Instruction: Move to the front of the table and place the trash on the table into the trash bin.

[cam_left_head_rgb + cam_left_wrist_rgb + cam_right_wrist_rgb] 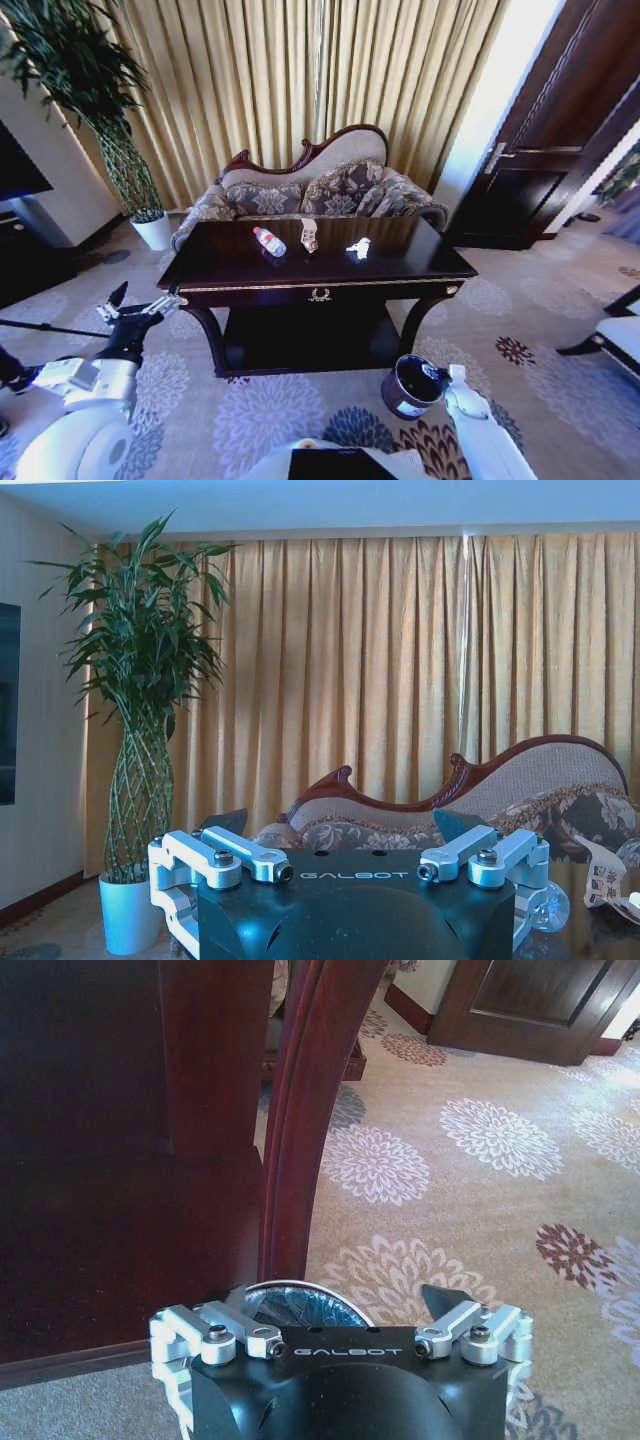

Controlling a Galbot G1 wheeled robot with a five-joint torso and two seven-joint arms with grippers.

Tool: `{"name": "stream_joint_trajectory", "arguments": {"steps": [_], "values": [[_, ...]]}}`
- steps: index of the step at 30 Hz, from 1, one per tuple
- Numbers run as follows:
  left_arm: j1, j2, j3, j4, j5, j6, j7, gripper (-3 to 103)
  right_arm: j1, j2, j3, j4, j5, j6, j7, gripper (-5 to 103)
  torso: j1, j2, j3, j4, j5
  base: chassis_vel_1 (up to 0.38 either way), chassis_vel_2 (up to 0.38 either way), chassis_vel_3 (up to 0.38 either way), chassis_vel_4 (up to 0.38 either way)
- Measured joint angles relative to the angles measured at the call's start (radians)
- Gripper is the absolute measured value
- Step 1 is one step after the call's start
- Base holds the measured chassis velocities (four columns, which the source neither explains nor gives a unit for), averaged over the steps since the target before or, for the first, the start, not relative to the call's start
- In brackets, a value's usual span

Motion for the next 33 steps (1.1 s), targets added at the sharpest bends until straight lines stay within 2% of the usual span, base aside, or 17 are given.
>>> {"name": "stream_joint_trajectory", "arguments": {"steps": [10, 12, 13, 14, 16, 17, 21, 23, 24, 28, 32, 33], "values": [[-0.005, -0.004, 0.003, 0.000, 0.000, 0.000, 0.004, 100, -0.022, 0.001, 0.010, 0.049, 0.044, -0.014, 0.000, 100, 0.000, 0.000, 0.000, 0.0000, 0.0001, 0.000, 0.000, 0.000, 0.000], [-0.005, -0.005, 0.002, 0.000, 0.000, 0.000, 0.005, 100, -0.035, -0.001, 0.014, 0.090, 0.085, -0.015, -0.002, 100, 0.000, 0.000, 0.000, 0.0000, 0.0001, 0.000, 0.000, 0.000, 0.000], [-0.005, -0.005, 0.001, 0.000, -0.001, 0.000, 0.005, 100, -0.052, -0.004, 0.018, 0.145, 0.151, -0.015, -0.009, 100, 0.000, 0.000, 0.000, -0.0001, 0.0000, 0.000, 0.000, 0.000, 0.000], [-0.005, -0.005, 0.001, 0.000, -0.001, 0.000, 0.005, 100, -0.052, -0.004, 0.018, 0.145, 0.151, -0.015, -0.009, 100, 0.000, 0.000, 0.000, -0.0001, 0.0000, 0.000, 0.000, 0.000, 0.000], [-0.006, -0.006, 0.001, 0.000, -0.002, 0.000, 0.005, 100, -0.071, -0.004, 0.026, 0.213, 0.205, -0.013, -0.033, 100, 0.000, 0.000, 0.000, 0.0000, 0.0000, 0.000, 0.000, 0.000, 0.000], [-0.007, -0.006, 0.001, 0.000, -0.002, 0.000, 0.005, 100, -0.089, -0.005, 0.037, 0.280, 0.233, 0.009, -0.071, 100, 0.000, 0.000, 0.000, 0.0001, 0.0000, 0.000, 0.000, 0.000, 0.000], [-0.008, -0.005, 0.001, 0.000, -0.002, 0.000, 0.005, 100, -0.124, -0.013, 0.053, 0.409, 0.254, 0.036, -0.141, 100, 0.000, 0.000, 0.000, -0.0001, -0.0001, 0.000, 0.000, 0.000, 0.000], [-0.009, -0.004, 0.002, 0.000, -0.004, 0.000, 0.004, 100, -0.159, -0.016, 0.063, 0.540, 0.283, 0.051, -0.165, 100, 0.000, 0.000, 0.000, 0.0001, -0.0001, 0.000, 0.000, 0.000, 0.000], [-0.009, -0.003, 0.003, 0.000, -0.005, 0.000, 0.004, 100, -0.177, -0.015, 0.068, 0.605, 0.298, 0.053, -0.167, 100, 0.000, 0.000, 0.000, 0.0001, -0.0002, 0.000, 0.000, 0.000, 0.000], [-0.009, -0.003, 0.004, 0.000, -0.006, 0.000, 0.004, 100, -0.199, -0.011, 0.072, 0.688, 0.313, 0.053, -0.165, 100, 0.000, 0.000, 0.000, -0.0001, -0.0002, 0.000, 0.000, 0.000, 0.000], [-0.009, -0.004, 0.004, 0.000, -0.009, 0.000, 0.002, 100, -0.269, 0.018, 0.074, 0.927, 0.334, 0.037, -0.115, 100, 0.000, 0.000, 0.000, 0.0000, -0.0002, 0.000, 0.000, 0.000, 0.000], [-0.009, -0.004, 0.004, 0.000, -0.009, 0.000, 0.002, 100, -0.269, 0.018, 0.074, 0.927, 0.334, 0.037, -0.115, 100, 0.000, 0.000, 0.000, 0.0000, -0.0002, 0.000, 0.000, 0.000, 0.000]]}}
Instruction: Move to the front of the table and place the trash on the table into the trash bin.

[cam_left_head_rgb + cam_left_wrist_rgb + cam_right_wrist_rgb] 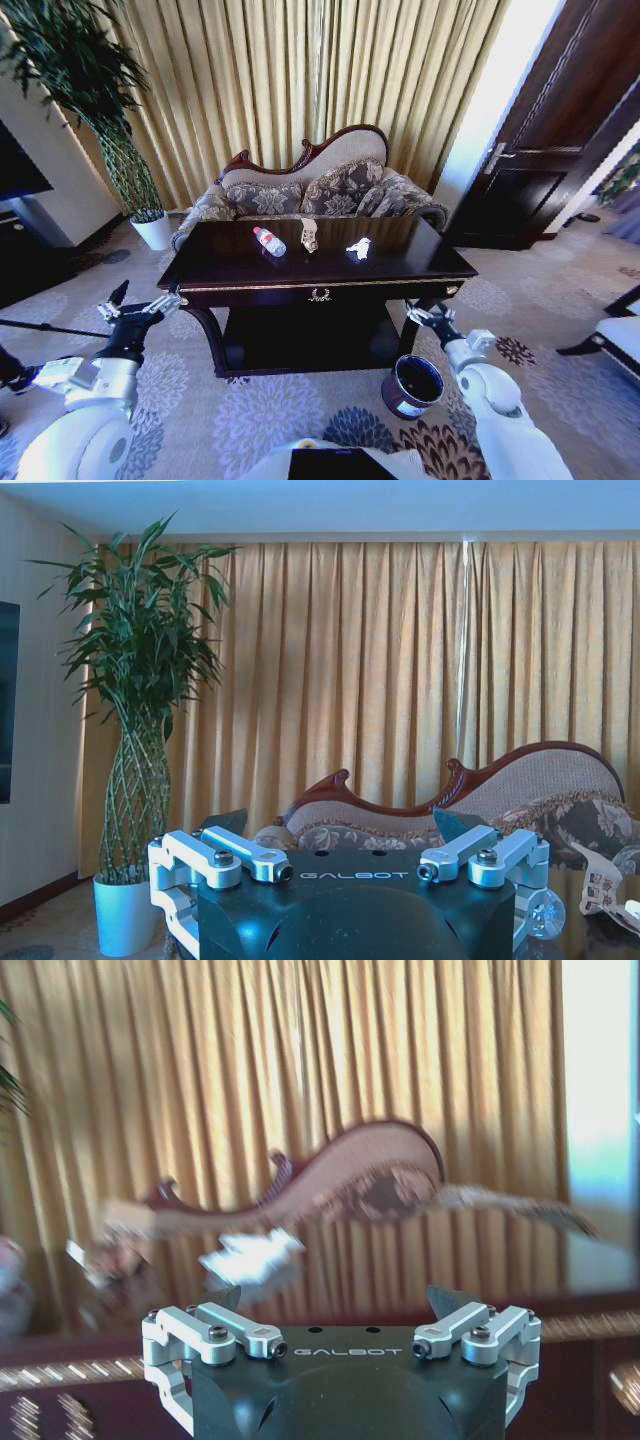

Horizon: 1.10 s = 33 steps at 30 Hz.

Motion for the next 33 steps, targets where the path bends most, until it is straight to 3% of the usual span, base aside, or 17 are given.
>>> {"name": "stream_joint_trajectory", "arguments": {"steps": [12, 33], "values": [[-0.001, -0.001, 0.002, 0.000, -0.004, 0.002, -0.001, 100, -0.105, 0.018, -0.025, 0.269, -0.047, -0.058, 0.051, 100, 0.000, 0.000, 0.000, 0.0000, 0.0000, 0.000, 0.000, 0.000, 0.000], [0.000, 0.001, 0.001, 0.000, -0.004, 0.001, 0.002, 100, -0.077, 0.019, -0.038, 0.266, -0.089, -0.076, 0.050, 100, 0.000, 0.000, 0.000, 0.0000, 0.0002, -0.049, 0.046, 0.049, -0.048]]}}
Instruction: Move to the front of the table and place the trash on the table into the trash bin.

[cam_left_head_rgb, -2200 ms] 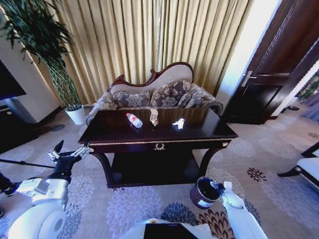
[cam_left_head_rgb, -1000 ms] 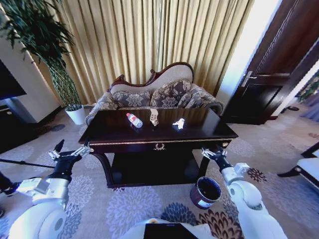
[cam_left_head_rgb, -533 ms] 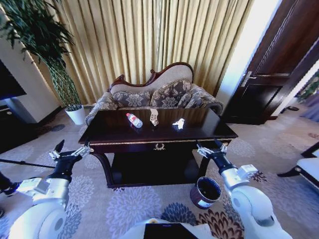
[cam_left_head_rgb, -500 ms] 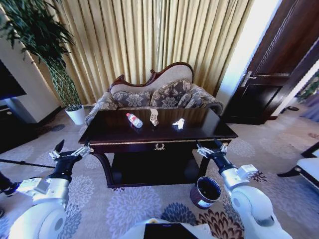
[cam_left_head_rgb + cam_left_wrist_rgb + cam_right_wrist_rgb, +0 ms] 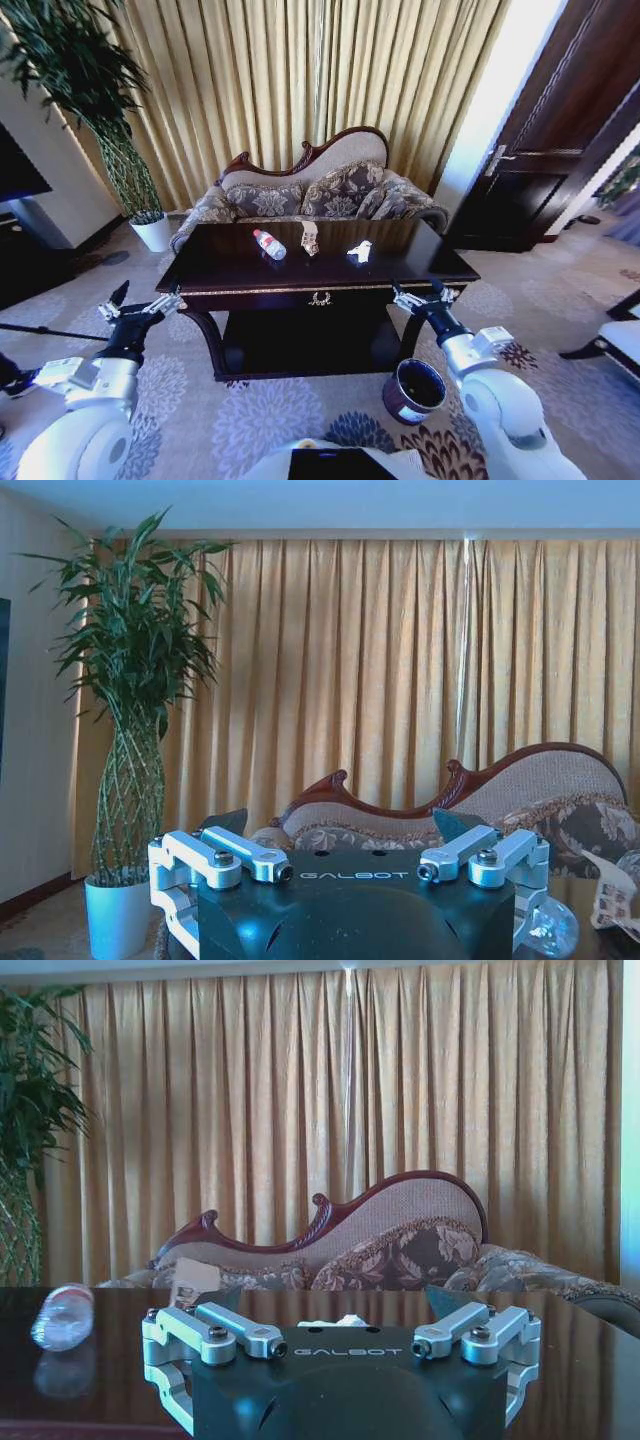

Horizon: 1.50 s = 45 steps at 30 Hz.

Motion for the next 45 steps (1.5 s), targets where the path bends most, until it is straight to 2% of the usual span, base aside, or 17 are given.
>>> {"name": "stream_joint_trajectory", "arguments": {"steps": [14, 18, 20, 23, 26, 34, 41, 45], "values": [[0.002, -0.002, -0.001, 0.000, 0.001, -0.001, 0.000, 100, 0.013, -0.017, -0.022, -0.005, -0.004, -0.020, -0.004, 100, 0.001, 0.000, 0.000, -0.0002, -0.0001, -0.103, 0.099, 0.096, -0.112], [0.006, -0.002, -0.003, 0.000, 0.002, -0.002, 0.001, 100, 0.054, -0.063, -0.035, -0.037, 0.052, -0.052, 0.001, 100, 0.000, 0.000, 0.000, -0.0001, 0.0000, 0.000, 0.000, 0.000, 0.000], [0.009, -0.001, -0.003, 0.000, 0.003, -0.003, 0.001, 100, 0.106, -0.110, -0.049, -0.073, 0.118, -0.080, 0.024, 100, 0.000, 0.000, 0.000, 0.0001, 0.0000, 0.000, 0.000, 0.000, 0.000], [0.013, -0.001, -0.005, 0.000, 0.003, -0.003, 0.001, 100, 0.150, -0.142, -0.066, -0.115, 0.163, -0.102, 0.053, 100, 0.000, 0.000, 0.000, 0.0001, 0.0000, 0.000, 0.000, 0.000, 0.000], [0.015, 0.000, -0.009, 0.000, 0.003, -0.003, 0.000, 100, 0.187, -0.157, -0.084, -0.153, 0.175, -0.111, 0.069, 100, 0.000, 0.000, 0.000, 0.0001, 0.0001, 0.000, 0.000, 0.000, 0.000], [0.032, -0.005, -0.017, 0.000, 0.003, -0.003, -0.007, 100, 0.356, -0.175, -0.218, -0.264, 0.175, -0.174, 0.135, 100, 0.000, 0.000, 0.000, 0.0000, -0.0001, 0.000, 0.000, 0.000, 0.000], [0.040, -0.004, -0.027, 0.000, 0.003, -0.003, -0.009, 100, 0.548, -0.148, -0.364, -0.400, 0.139, -0.198, 0.174, 100, 0.000, 0.000, 0.000, 0.0001, -0.0001, 0.000, 0.000, 0.000, 0.000], [0.045, -0.009, -0.028, 0.000, 0.005, -0.003, -0.010, 100, 0.615, -0.139, -0.399, -0.459, 0.121, -0.206, 0.185, 100, 0.000, 0.000, 0.000, 0.0002, -0.0001, 0.000, 0.000, 0.000, 0.000]]}}
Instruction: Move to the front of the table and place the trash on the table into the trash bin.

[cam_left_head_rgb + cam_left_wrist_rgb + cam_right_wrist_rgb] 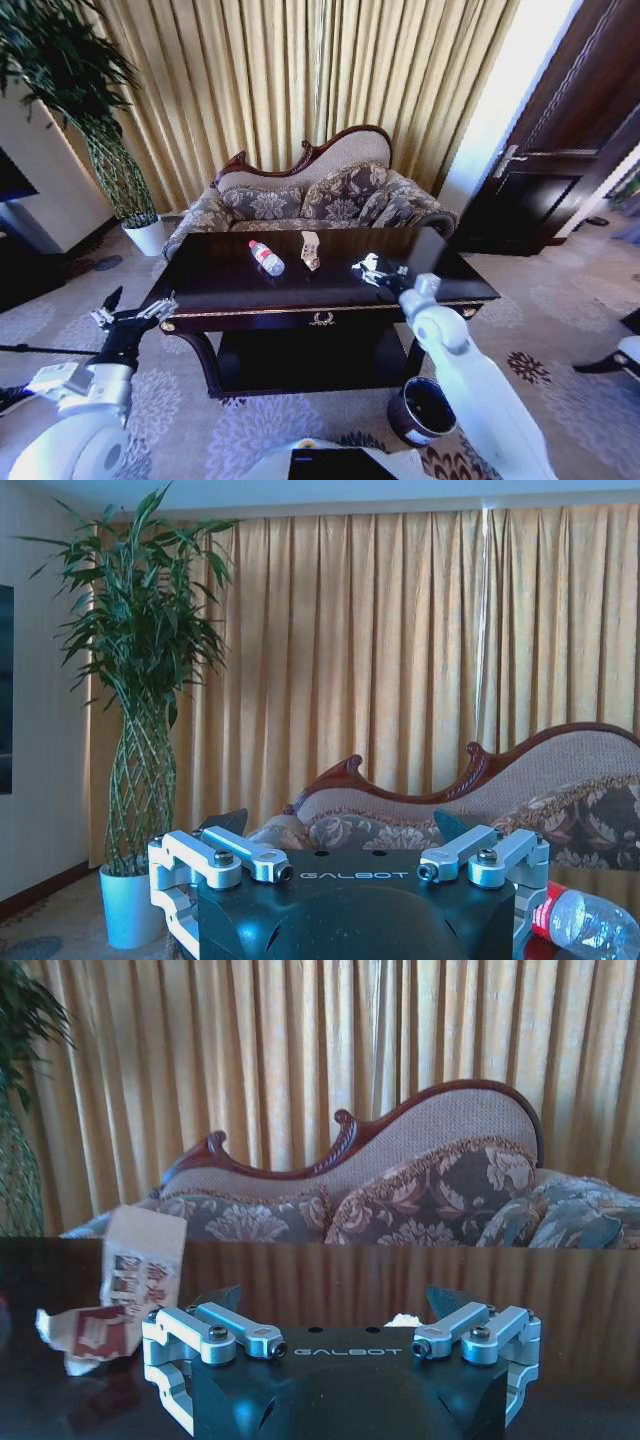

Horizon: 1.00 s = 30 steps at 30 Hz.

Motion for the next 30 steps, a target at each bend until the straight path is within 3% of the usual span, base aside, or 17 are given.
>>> {"name": "stream_joint_trajectory", "arguments": {"steps": [11, 27, 30], "values": [[0.004, -0.007, -0.005, 0.000, 0.003, -0.002, 0.000, 100, 0.071, 0.008, -0.051, -0.068, -0.005, -0.129, 0.057, 100, 0.000, 0.000, 0.000, -0.0003, 0.0000, 0.000, 0.000, 0.000, 0.000], [-0.001, -0.012, -0.005, 0.000, 0.003, -0.004, 0.001, 100, 0.089, 0.016, -0.063, -0.140, -0.058, -0.134, 0.058, 102, 0.000, 0.000, 0.000, -0.0003, 0.0001, 0.000, 0.000, 0.000, 0.000], [-0.003, -0.012, -0.004, 0.000, 0.003, -0.004, 0.001, 100, 0.089, 0.014, -0.063, -0.143, -0.069, -0.128, 0.058, 88, 0.000, 0.000, 0.000, -0.0003, 0.0001, 0.000, 0.000, 0.000, 0.000]]}}
